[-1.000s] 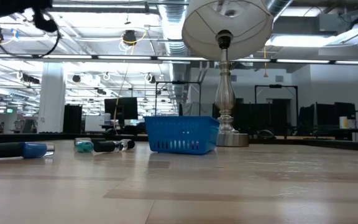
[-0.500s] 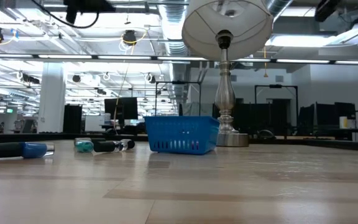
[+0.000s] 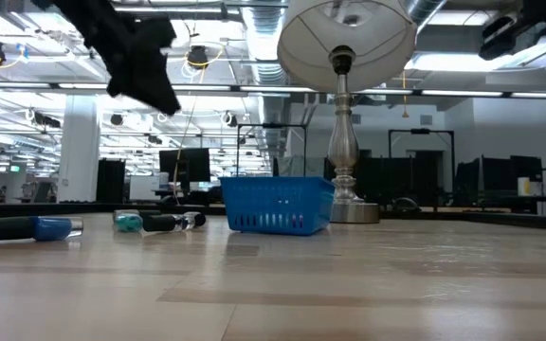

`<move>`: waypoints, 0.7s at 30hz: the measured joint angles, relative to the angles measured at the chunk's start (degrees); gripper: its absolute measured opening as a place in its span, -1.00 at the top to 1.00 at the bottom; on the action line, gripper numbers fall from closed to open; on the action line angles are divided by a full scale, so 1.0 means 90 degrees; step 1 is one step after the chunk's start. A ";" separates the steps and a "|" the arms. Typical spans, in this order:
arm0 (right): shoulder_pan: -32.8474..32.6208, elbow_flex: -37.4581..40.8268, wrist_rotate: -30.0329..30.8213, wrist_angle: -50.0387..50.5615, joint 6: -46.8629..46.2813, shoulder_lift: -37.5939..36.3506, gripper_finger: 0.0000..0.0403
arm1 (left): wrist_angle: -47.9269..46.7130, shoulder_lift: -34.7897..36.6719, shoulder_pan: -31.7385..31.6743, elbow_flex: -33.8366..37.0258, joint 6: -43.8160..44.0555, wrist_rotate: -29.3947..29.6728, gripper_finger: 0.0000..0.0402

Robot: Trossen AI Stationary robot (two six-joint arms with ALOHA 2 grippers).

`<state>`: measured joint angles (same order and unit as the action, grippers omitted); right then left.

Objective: Pick & Place Nail Polish
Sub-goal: Put the brown nail polish into the blue basket

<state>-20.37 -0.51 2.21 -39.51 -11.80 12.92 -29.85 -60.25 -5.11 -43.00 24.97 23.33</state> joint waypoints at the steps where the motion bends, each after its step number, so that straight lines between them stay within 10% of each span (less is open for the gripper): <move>1: 0.0027 0.0000 -0.0078 0.0036 0.0039 0.0001 1.00 | -0.0112 -0.0132 -0.0067 0.0000 0.0000 -0.0091 0.32; 21: 0.0052 0.0002 -0.0084 0.0819 -0.0031 0.0037 1.00 | -0.0173 -0.2291 -0.0519 0.0526 -0.0029 -0.1528 -0.08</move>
<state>-19.90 -0.49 1.45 -32.13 -12.08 13.26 -31.41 -80.87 -9.77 -38.27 24.71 9.58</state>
